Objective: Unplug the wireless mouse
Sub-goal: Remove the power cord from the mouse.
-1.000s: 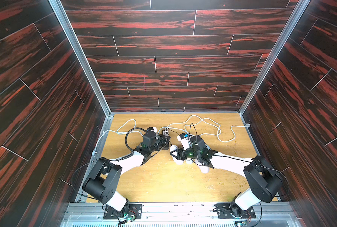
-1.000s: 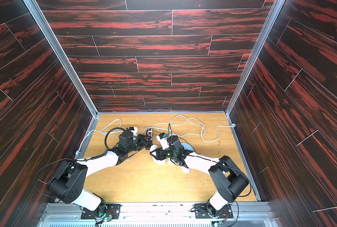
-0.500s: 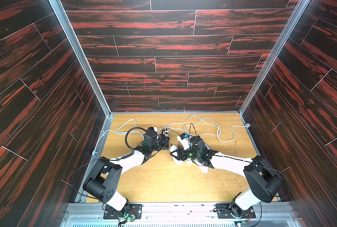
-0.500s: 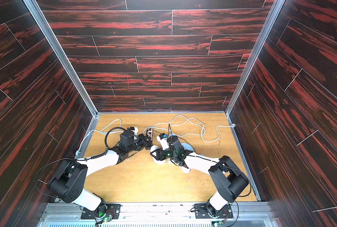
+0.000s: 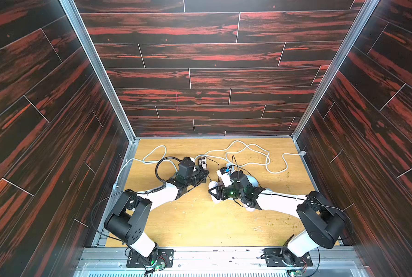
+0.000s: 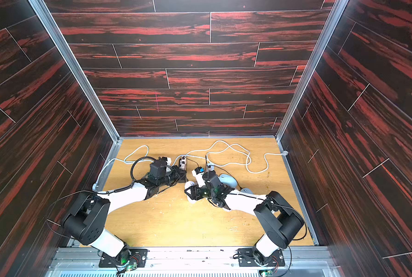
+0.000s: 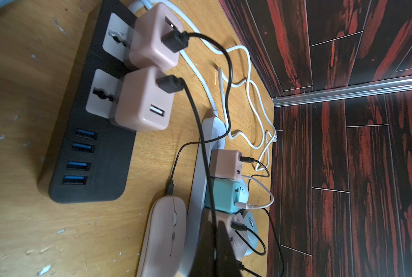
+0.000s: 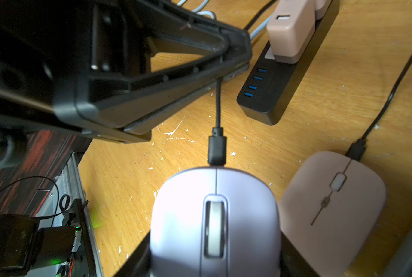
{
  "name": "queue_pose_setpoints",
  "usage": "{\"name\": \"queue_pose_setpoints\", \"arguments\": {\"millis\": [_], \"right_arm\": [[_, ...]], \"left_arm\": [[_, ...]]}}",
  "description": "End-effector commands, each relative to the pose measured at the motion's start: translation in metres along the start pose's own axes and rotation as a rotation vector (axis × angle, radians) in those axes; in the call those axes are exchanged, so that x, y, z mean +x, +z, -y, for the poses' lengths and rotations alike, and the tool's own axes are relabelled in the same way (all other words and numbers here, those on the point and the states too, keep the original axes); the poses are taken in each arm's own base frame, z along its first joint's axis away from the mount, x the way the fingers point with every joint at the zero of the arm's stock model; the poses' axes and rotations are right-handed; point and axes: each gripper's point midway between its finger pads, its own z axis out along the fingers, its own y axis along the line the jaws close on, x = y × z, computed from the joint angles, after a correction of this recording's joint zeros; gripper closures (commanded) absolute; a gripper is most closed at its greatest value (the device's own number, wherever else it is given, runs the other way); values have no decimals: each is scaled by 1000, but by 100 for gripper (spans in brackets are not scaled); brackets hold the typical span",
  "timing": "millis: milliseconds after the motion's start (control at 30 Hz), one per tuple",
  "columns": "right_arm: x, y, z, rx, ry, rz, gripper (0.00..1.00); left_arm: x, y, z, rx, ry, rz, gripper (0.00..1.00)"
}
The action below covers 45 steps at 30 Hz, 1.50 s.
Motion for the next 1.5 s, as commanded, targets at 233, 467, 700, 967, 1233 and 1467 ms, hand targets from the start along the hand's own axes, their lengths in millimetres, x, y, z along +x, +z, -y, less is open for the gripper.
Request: {"name": "queue_pose_setpoints", "arguments": {"millis": [233, 467, 700, 967, 1233, 1467], "right_arm": [[41, -1, 1, 128, 13, -116, 100], [43, -9, 11, 197, 123, -98, 100], [53, -7, -32, 44, -30, -141, 100], [62, -10, -10, 151, 96, -131, 100], [78, -8, -10, 147, 158, -171, 100], [85, -5, -21, 141, 100, -210, 100]], "left_arm": [[-37, -3, 24, 56, 18, 117, 100], [-40, -8, 21, 56, 10, 136, 100], [-41, -8, 19, 53, 2, 136, 100], [-43, -8, 18, 50, 0, 138, 100], [-48, -14, 16, 45, 0, 153, 100], [-50, -17, 18, 52, 5, 156, 100]]}}
